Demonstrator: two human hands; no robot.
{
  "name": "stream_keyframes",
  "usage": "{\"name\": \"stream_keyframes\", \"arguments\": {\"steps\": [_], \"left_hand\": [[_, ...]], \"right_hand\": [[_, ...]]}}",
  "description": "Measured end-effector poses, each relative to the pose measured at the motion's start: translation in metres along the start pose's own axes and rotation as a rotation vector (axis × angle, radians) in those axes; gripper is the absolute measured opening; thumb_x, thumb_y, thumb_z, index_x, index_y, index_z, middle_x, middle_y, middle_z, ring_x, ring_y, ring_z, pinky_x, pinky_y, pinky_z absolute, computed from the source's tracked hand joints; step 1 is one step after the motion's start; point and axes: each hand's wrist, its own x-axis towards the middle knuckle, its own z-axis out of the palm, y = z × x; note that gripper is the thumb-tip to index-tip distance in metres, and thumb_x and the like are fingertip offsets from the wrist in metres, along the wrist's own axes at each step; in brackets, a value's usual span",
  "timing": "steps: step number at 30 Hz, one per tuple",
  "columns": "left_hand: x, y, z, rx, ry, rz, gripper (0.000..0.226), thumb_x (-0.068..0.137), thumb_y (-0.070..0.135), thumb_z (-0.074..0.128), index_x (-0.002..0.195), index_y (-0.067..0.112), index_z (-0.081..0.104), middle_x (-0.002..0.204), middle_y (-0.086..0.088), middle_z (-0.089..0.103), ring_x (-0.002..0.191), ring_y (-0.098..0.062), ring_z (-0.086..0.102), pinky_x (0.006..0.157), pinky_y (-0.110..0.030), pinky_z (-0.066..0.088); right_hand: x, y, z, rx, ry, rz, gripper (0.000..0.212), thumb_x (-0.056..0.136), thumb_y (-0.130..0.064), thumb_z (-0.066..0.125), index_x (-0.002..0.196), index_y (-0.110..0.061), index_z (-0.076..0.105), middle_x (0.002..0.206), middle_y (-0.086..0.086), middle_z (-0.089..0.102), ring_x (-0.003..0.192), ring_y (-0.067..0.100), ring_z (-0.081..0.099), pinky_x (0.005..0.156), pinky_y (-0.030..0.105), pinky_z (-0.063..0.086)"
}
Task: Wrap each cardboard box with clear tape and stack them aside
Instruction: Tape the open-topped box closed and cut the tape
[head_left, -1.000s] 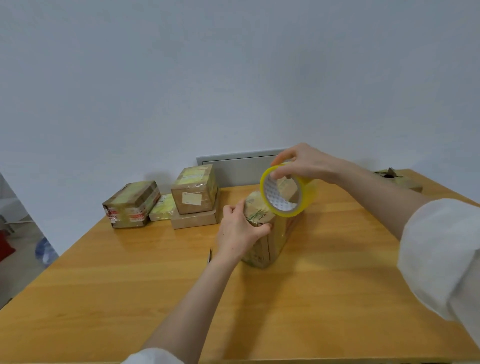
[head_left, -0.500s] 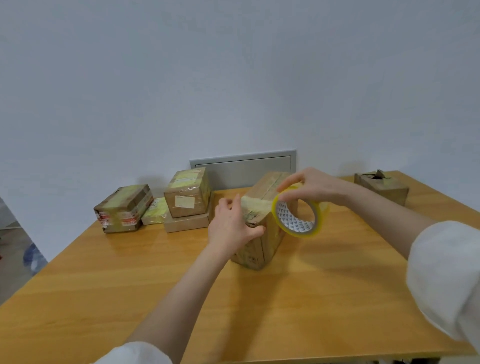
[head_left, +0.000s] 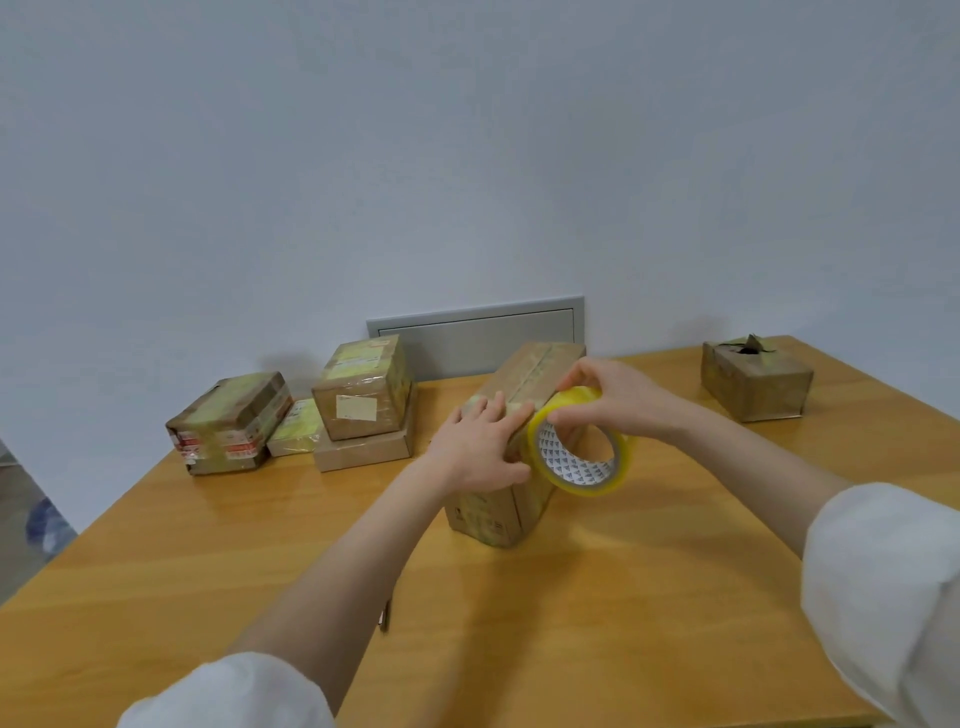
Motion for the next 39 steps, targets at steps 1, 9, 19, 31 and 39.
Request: {"name": "stream_keyframes", "arguments": {"steps": [1,9,19,31,39], "left_hand": [[0.002,0.000,-0.001,-0.031,-0.004,-0.008,0.077,0.090,0.044,0.051,0.152,0.033,0.007,0.161,-0.010,0.004,0.148,-0.027,0.002,0.118,-0.048,0.005],[0.006,0.008,-0.004,-0.248,0.151,-0.283,0.073,0.073,0.053,0.066,0.137,0.026,0.044,0.134,-0.011,0.049,0.122,-0.028,0.046,0.099,-0.047,0.045],[-0.026,0.004,-0.017,-1.239,0.196,-0.500,0.013,0.074,0.023,0.075,0.081,0.012,0.073,0.082,-0.009,0.071,0.076,-0.024,0.066,0.062,-0.037,0.059],[-0.049,-0.025,0.029,-1.575,0.182,-0.701,0.025,0.076,0.027,0.072,0.093,0.009,0.066,0.093,-0.012,0.064,0.090,-0.030,0.061,0.068,-0.043,0.056],[-0.048,-0.037,0.037,-1.618,0.100,-0.690,0.035,0.080,0.032,0.070,0.104,0.008,0.063,0.102,-0.016,0.063,0.090,-0.031,0.061,0.067,-0.042,0.054]], "right_hand": [[-0.001,0.001,0.001,0.010,0.003,0.004,0.045,0.072,-0.046,0.079,0.107,-0.025,0.059,0.107,-0.007,0.059,0.098,0.011,0.055,0.073,0.023,0.041],[-0.034,0.034,0.012,0.260,-0.068,0.098,0.082,0.071,-0.029,0.084,0.140,-0.025,0.041,0.121,-0.007,0.055,0.111,0.013,0.054,0.088,0.024,0.044],[-0.027,-0.002,-0.006,0.656,0.154,-0.065,0.070,0.075,-0.007,0.079,0.131,-0.032,0.045,0.096,0.004,0.066,0.087,0.012,0.064,0.079,0.020,0.051],[-0.018,-0.010,-0.029,0.095,-0.125,-0.123,0.035,0.079,-0.019,0.077,0.110,-0.030,0.067,0.099,-0.011,0.062,0.080,-0.009,0.053,0.072,0.010,0.042],[-0.032,0.027,-0.029,0.189,-0.078,-0.045,0.029,0.081,-0.034,0.074,0.109,-0.038,0.067,0.095,-0.024,0.058,0.091,-0.002,0.051,0.078,0.021,0.039]]}}
